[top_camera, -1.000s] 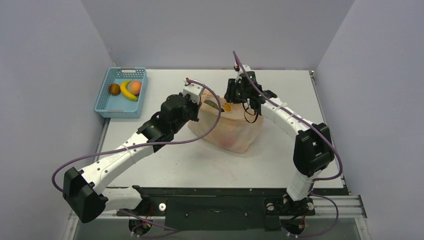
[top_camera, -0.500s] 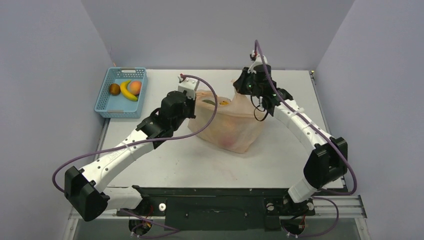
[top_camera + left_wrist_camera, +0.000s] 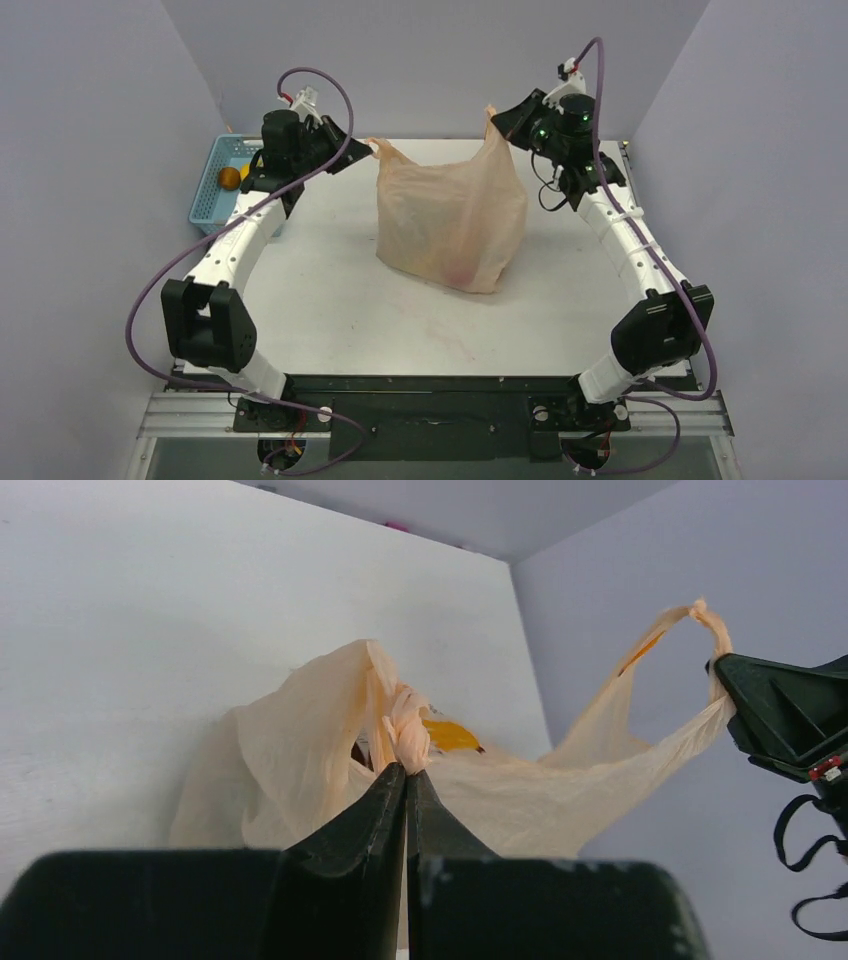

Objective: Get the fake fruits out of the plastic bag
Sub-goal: Adjust the plastic bag at the center of the board.

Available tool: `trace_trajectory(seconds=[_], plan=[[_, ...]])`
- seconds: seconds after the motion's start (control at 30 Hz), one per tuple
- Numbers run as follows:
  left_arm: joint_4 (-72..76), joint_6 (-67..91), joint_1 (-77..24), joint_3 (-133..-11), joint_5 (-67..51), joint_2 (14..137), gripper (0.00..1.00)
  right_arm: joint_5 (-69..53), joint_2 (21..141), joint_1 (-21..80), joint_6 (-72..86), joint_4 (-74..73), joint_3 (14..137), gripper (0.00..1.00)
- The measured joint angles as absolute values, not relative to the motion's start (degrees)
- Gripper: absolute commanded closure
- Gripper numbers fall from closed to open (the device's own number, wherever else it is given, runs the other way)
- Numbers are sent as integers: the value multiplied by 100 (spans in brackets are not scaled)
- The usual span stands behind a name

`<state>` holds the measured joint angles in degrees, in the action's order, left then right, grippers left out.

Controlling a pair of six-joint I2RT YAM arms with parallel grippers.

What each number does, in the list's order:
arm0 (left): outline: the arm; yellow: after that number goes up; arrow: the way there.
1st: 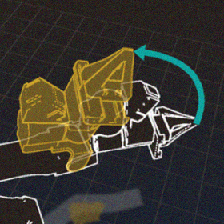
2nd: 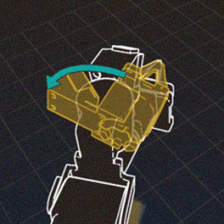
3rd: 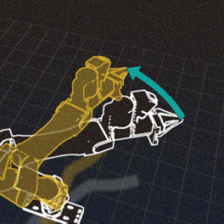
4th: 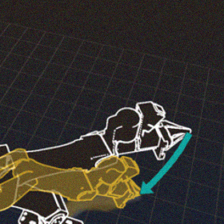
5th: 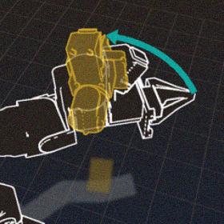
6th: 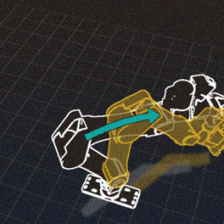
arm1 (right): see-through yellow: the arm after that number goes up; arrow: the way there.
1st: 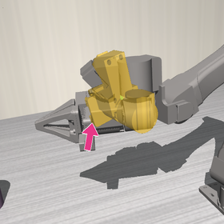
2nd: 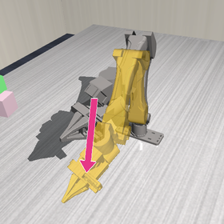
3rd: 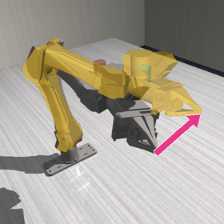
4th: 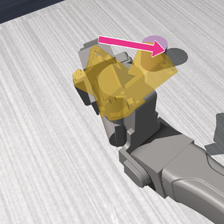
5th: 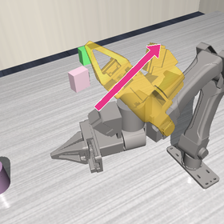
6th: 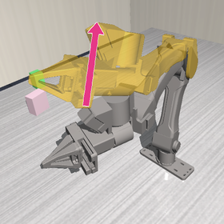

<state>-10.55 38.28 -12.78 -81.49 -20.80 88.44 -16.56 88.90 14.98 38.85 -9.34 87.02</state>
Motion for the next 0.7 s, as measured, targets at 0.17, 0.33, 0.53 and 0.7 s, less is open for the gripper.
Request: trace_trajectory(seconds=[0.17,0.33,0.53,0.7], plan=[[-21,5384,-716,-8270,-3339,9697,100,-2014,9312,1188,4252,-762,9760,100],[432,6217,-473,-8272,-3879,9802,100,-2220,9174,1083,4449,-620,9843,100],[314,6023,-438,-7738,-4189,9083,100,-2147,7679,1258,4462,-753,7671,100],[-696,5057,-438,-6790,-4239,7979,100,-1337,6040,1680,4073,-1846,6108,100]])
